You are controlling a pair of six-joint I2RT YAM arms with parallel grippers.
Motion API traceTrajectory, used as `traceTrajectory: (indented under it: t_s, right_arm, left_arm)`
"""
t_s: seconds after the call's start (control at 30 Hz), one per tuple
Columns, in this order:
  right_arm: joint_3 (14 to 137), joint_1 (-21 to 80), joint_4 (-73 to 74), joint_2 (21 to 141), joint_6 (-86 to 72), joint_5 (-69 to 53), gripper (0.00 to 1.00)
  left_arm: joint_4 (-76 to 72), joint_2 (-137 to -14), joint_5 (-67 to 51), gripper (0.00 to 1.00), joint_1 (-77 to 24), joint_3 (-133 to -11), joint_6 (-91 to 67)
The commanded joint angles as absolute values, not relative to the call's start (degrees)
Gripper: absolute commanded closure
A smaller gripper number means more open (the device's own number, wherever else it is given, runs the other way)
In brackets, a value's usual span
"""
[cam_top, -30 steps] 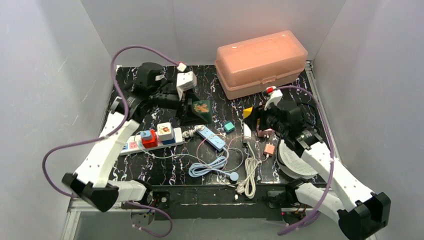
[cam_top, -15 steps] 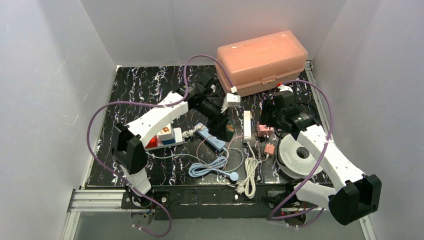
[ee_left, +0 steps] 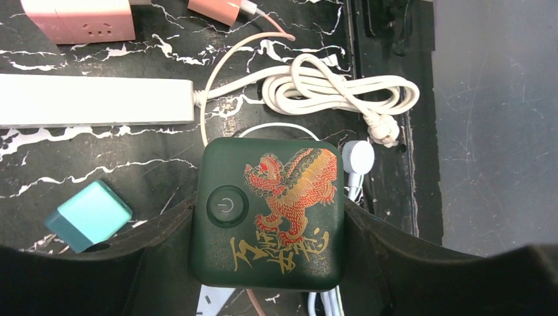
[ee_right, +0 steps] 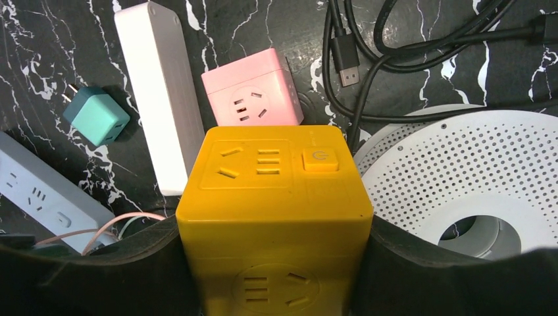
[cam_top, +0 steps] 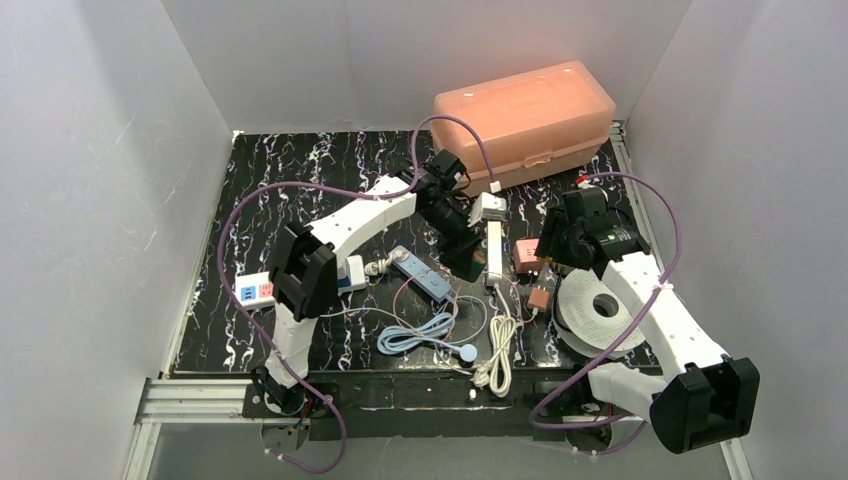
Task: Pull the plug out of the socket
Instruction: Place the plug at the center of the board.
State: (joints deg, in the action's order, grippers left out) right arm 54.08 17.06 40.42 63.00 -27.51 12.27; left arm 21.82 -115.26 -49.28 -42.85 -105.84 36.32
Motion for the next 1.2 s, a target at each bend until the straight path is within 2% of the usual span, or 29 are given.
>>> traceTrajectory:
  t_s: [0.0,0.23,0.27,0.33,0.47,0.53,0.57,0.7,0.8,0.87,1.17]
  right_arm:
    - [57.2,15.8,38.3,64.1,-27.9,10.4,0.99]
    - [62.1,15.6,37.1,69.0,-27.2,10.5,0.99]
    - [62.8,15.5,36.7,70.2,-27.1,10.5,0.99]
    - [64.8,15.2,36.0,73.0,-26.6,10.7,0.99]
    - [69.4,14.0,35.7,79.3,-25.6,10.2,0.99]
    - [71.5,13.6,34.8,82.5,-25.2,9.6,0.99]
    - [72.7,13.4,34.8,84.1,-24.9,9.4,0.99]
    - [77.6,12.8,35.3,91.0,-24.4,9.1,0.99]
    - [80.8,12.6,35.6,95.4,-24.4,8.7,0.99]
    - [82.6,12.6,35.8,98.0,-24.7,8.5,0.99]
    - [87.0,12.5,36.9,106.5,-24.4,10.2,0.98]
  left_arm:
    - [27.4,-118.5,-50.6,1.0,-44.7,-108.2,37.7]
    - [27.4,-123.7,-48.3,1.0,-44.9,-109.5,40.4]
    - [27.4,-124.3,-47.8,0.98,-45.0,-109.4,40.9]
    - [27.0,-125.2,-46.7,0.82,-45.3,-109.3,41.1]
    - [25.0,-125.6,-45.8,0.77,-45.4,-107.5,40.7]
    - [21.8,-124.8,-45.1,0.52,-45.6,-105.4,39.9]
    - [20.3,-124.2,-44.9,0.45,-45.8,-104.0,39.6]
    - [16.8,-123.0,-43.8,0.27,-46.2,-100.2,40.2]
    - [14.3,-123.1,-42.9,0.21,-46.4,-99.4,38.8]
    - [13.2,-123.0,-42.6,0.03,-46.4,-99.2,37.5]
    - [18.4,-113.1,-43.6,0.02,-45.2,-102.6,33.8]
